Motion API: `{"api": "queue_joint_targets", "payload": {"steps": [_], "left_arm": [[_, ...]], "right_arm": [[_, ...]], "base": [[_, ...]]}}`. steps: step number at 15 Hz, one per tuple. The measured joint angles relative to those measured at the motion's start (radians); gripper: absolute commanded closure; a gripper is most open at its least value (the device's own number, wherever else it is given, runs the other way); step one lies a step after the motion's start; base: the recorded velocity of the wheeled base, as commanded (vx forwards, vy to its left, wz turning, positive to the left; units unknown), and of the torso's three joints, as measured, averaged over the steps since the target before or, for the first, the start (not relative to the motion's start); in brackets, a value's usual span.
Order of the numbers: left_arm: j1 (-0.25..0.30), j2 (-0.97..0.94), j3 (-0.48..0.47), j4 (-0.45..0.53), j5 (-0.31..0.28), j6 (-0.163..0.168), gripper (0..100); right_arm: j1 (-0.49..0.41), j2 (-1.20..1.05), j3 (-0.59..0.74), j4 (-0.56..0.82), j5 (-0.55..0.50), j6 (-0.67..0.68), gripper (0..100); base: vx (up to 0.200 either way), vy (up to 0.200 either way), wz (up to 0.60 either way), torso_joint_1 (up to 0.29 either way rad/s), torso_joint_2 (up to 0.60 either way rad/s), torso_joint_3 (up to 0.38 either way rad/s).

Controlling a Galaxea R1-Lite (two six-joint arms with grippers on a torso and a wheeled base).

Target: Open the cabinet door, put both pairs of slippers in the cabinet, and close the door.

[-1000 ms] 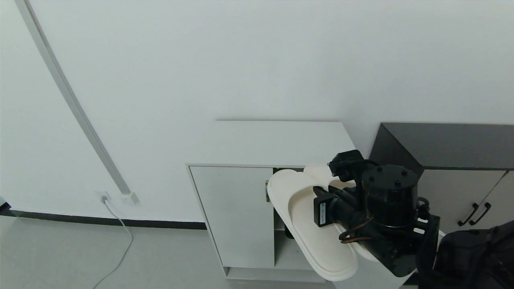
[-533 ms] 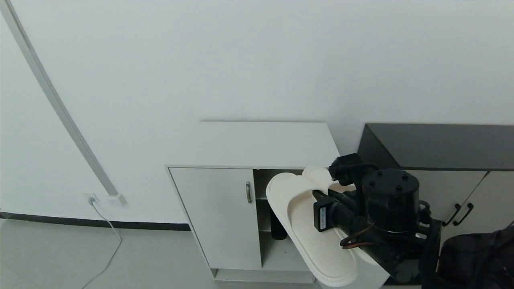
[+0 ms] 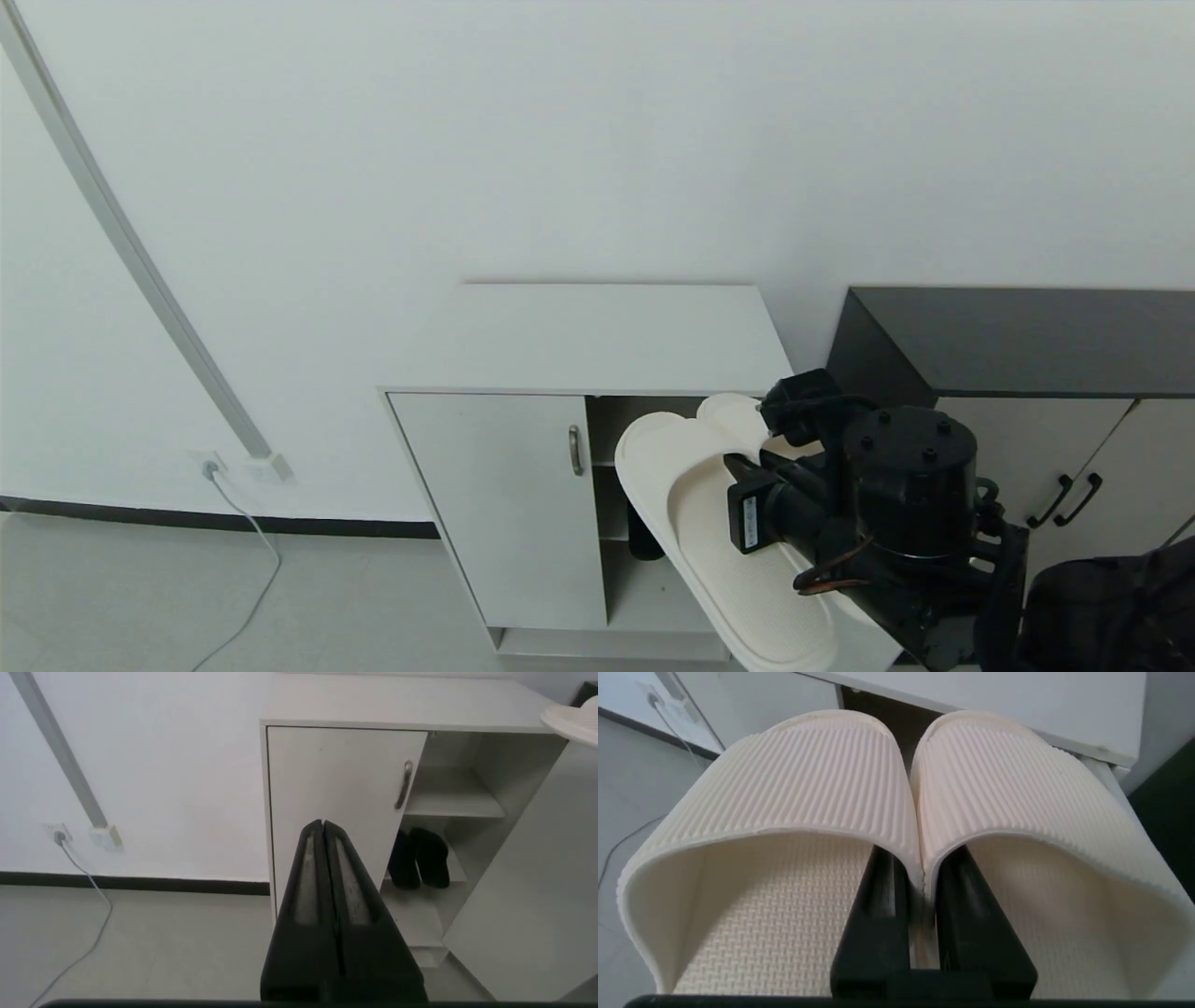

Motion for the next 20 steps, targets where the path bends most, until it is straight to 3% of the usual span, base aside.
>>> {"api": "queue_joint_targets", "payload": {"steps": [12,20], "left_arm": [[0.0,0.0,0.0,0.0,0.0,-0.001,100],[0.0,0.0,0.0,0.0,0.0,-0.005,100]], "right_arm": [[0.027,0.011,0.013,-0.019,0.0,-0.002,100],[0.044,0.016,0.031,-0.039,-0.004,-0.003,100]], "base": [[0.0,0.0,0.0,-0.005,0.01,0.007],[0.0,0.0,0.0,-0.163,0.37,0.206]]}}
